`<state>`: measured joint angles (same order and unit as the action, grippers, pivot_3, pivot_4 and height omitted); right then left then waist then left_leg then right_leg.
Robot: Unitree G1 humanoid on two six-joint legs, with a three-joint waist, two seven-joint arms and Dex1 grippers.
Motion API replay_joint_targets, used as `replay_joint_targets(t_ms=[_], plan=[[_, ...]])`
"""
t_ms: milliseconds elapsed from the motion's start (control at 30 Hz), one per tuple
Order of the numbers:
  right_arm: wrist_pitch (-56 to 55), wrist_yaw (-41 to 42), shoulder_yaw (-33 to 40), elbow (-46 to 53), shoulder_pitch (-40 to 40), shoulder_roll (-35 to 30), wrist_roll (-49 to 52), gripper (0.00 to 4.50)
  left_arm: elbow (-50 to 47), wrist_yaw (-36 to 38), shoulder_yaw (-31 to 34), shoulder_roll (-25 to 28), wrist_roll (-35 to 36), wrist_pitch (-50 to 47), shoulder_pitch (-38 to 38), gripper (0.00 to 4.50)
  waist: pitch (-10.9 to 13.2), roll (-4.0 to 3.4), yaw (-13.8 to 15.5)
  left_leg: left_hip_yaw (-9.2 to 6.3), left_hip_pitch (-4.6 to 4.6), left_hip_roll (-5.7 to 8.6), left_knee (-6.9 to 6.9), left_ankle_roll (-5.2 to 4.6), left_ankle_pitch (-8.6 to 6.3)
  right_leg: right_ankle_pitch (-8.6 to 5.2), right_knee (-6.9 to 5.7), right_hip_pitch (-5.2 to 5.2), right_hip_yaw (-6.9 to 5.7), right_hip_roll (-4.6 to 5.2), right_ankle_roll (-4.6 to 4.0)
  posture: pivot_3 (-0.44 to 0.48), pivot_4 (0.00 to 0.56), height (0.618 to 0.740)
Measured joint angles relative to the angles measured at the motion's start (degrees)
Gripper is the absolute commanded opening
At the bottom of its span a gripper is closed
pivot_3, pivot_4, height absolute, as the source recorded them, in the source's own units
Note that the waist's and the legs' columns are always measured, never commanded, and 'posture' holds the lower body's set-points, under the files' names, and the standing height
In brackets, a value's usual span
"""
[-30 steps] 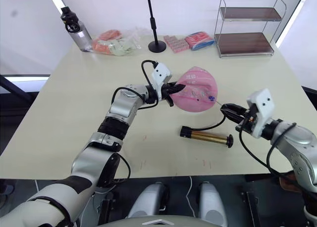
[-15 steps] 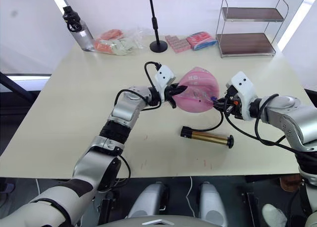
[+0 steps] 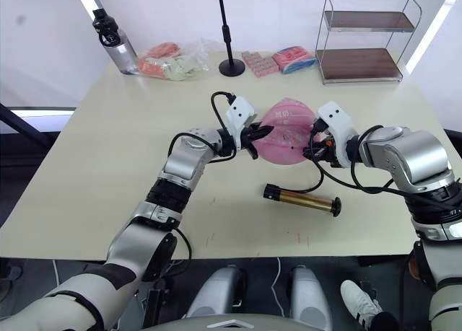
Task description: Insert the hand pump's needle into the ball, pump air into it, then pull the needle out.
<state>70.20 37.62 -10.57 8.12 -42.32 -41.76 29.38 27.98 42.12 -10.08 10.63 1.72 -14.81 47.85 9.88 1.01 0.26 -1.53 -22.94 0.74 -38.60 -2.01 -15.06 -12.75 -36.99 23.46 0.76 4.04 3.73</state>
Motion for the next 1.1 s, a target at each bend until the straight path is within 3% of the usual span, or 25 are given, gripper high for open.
replay_joint_targets(t_ms=[1100], plan=[[-3.3,3.2,-2.1,-0.7,0.3,1.4,-6.4,0.32,-0.6,-0.2,-0.1,0.1,0.0,-0.7,-0.4,0.01,0.0,-0.01,-0.3,0.00,0.01,0.01,0.00,0.00,0.00,0.00,-0.01,0.00,0.00,0.00,0.00,0.000,0.150,0.740]])
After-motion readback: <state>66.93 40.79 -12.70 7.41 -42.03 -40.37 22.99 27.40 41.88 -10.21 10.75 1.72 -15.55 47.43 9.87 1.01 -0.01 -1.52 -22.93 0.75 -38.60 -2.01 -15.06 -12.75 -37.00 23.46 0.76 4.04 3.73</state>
